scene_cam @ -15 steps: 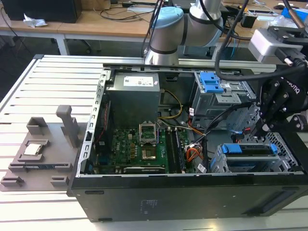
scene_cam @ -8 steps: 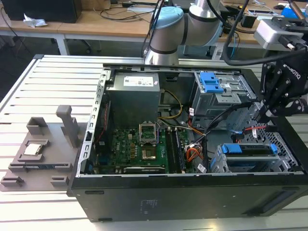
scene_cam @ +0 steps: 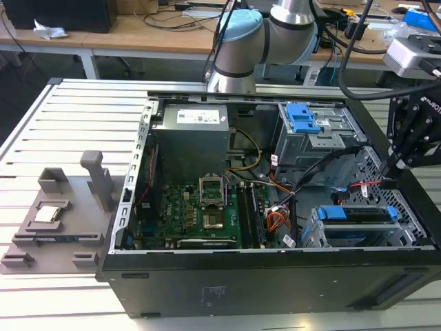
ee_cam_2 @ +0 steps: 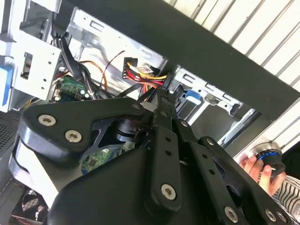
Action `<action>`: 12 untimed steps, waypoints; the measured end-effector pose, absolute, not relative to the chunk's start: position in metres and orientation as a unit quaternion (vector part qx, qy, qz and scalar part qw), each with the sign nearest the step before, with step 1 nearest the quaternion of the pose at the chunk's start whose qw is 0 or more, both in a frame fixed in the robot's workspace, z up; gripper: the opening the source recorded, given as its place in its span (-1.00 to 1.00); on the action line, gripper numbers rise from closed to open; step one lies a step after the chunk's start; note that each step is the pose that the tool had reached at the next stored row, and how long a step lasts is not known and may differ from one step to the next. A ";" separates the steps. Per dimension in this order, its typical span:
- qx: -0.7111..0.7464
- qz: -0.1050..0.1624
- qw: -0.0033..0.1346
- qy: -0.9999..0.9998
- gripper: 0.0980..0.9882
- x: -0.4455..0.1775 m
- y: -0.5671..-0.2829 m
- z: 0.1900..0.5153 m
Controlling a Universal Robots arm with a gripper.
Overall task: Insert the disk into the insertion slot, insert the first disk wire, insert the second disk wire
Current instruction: 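Insert the first disk wire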
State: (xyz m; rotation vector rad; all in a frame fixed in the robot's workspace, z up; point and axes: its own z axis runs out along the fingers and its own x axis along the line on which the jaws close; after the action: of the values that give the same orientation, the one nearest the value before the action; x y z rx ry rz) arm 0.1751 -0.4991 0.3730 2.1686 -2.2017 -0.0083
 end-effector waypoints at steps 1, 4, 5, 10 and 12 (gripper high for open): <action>0.701 -0.003 0.026 -0.712 -0.98 0.175 -0.499 0.373; 0.701 -0.003 0.026 -0.712 -0.98 0.175 -0.499 0.373; 0.701 -0.003 0.026 -0.712 -0.96 0.175 -0.499 0.373; 0.701 -0.003 0.026 -0.712 -0.41 0.175 -0.499 0.373; 0.701 -0.003 0.026 -0.712 -0.41 0.175 -0.499 0.373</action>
State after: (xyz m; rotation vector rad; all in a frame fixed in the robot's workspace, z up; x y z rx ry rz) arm 0.1752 -0.4991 0.3729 2.1683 -2.2016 -0.0080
